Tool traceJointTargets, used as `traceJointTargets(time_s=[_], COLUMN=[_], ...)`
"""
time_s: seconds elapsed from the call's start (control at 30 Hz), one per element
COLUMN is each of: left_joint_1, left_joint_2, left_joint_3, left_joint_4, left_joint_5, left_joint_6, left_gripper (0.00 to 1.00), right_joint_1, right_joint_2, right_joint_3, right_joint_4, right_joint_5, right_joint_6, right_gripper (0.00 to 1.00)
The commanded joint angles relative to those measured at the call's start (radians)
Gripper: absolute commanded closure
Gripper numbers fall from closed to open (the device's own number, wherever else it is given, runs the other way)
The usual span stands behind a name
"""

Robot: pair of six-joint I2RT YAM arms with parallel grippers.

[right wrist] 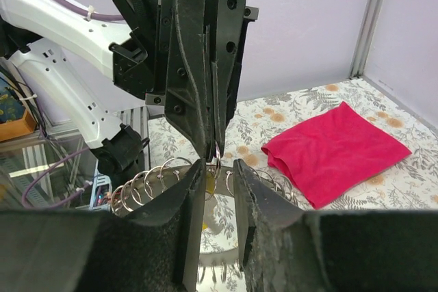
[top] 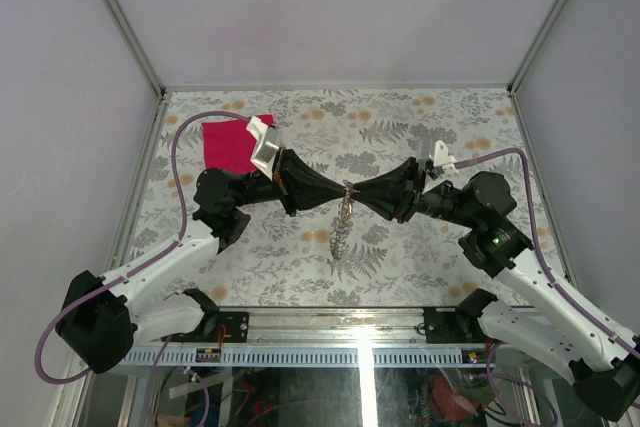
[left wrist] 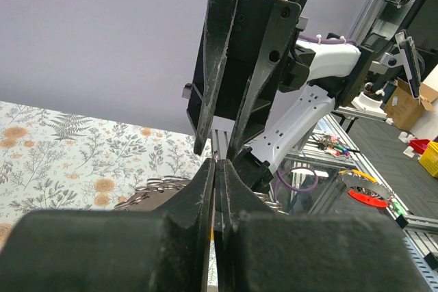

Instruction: Put the keys on the keyring

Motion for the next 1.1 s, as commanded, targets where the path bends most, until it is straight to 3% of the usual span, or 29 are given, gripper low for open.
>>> traceJointTargets(time_s=[0.0, 0.33, 0.67, 0.77, 0.93, 1.07], left_joint_1=[0.008, 0.008, 0.007, 0.008, 0.008, 0.008], left_joint_2=[-0.002, -0.004, -0.004, -0.01, -0.035, -0.054], left_joint_3=[0.038, 0.035, 0.031, 0.027, 0.019, 0.013], left_joint_4=[0.098, 0.091, 0.089, 0.075, 0.025, -0.034], left_joint_5=[-0.001, -0.007, -0.014, -0.025, -0.044, -0.064], left_joint_6=[-0.003, 0.005, 0.01, 0.018, 0.056, 0.094], left_gripper=[1.0, 1.0, 1.0, 0.99, 0.81, 0.78], right_joint_1=[-0.003, -0.003, -0.003, -0.003, -0.003, -0.003], right_joint_2=[0.014, 0.046, 0.062, 0.075, 0.095, 0.14], right_joint_3=[-0.001, -0.01, 0.025, 0.085, 0.256, 0.412], right_joint_4=[0.078, 0.1, 0.093, -0.02, -0.402, -0.717], right_joint_5=[-0.039, -0.075, -0.094, -0.127, -0.108, -0.056], right_joint_6=[0.016, 0.045, 0.074, 0.042, -0.123, -0.252], right_gripper=[0.72, 0.75, 1.0, 1.0, 1.0, 1.0])
